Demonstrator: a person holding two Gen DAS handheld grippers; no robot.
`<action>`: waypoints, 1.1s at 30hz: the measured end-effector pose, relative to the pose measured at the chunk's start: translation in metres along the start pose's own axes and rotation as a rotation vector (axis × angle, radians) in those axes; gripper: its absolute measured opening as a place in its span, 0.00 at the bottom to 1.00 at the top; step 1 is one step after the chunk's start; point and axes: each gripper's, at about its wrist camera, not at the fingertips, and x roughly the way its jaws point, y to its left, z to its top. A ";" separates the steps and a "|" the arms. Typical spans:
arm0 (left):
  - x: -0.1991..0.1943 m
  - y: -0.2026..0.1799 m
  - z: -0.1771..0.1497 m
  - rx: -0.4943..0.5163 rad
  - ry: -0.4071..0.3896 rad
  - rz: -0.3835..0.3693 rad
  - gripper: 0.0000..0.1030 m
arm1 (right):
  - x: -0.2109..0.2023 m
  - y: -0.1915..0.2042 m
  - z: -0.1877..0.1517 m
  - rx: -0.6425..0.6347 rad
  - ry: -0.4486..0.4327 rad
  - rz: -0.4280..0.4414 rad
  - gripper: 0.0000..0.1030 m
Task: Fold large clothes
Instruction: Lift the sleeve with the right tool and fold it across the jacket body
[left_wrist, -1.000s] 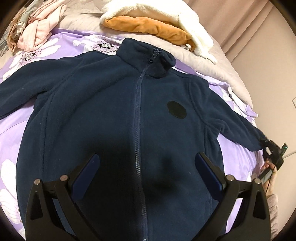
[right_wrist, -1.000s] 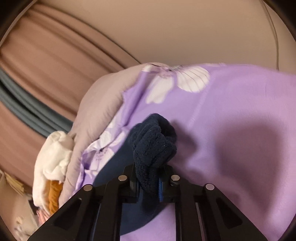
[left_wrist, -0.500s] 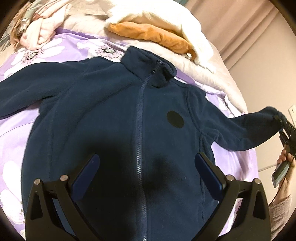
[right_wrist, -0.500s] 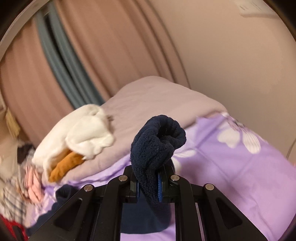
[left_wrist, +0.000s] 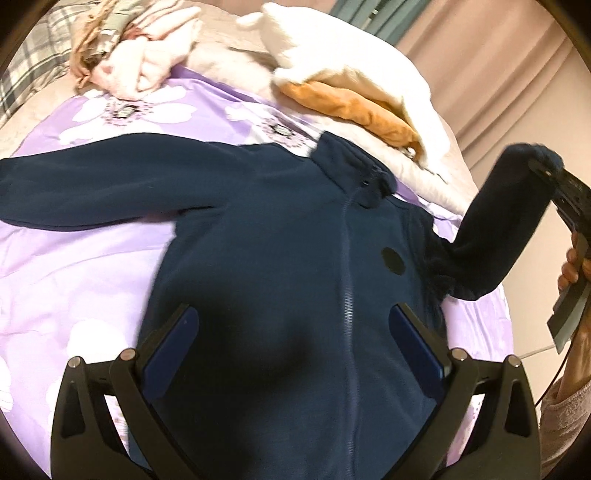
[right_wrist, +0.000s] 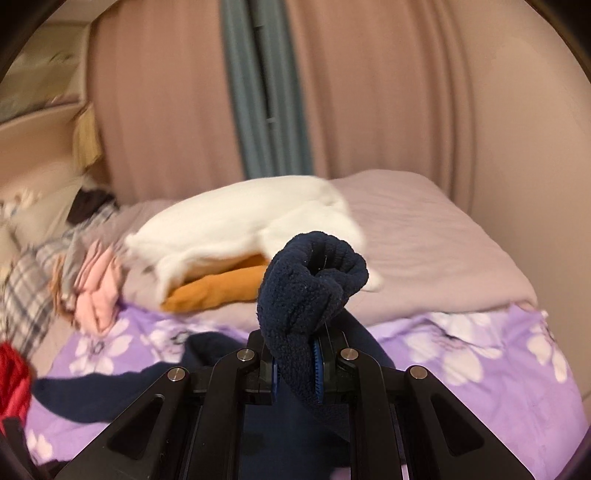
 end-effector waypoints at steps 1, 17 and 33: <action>-0.002 0.005 0.001 -0.004 -0.005 0.001 1.00 | 0.006 0.016 -0.003 -0.022 0.009 0.003 0.15; 0.017 0.025 0.021 -0.073 0.024 -0.168 1.00 | 0.041 0.138 -0.041 -0.245 0.103 0.061 0.15; 0.092 -0.021 0.039 0.037 0.057 -0.148 1.00 | 0.070 0.102 -0.058 -0.009 0.219 0.264 0.15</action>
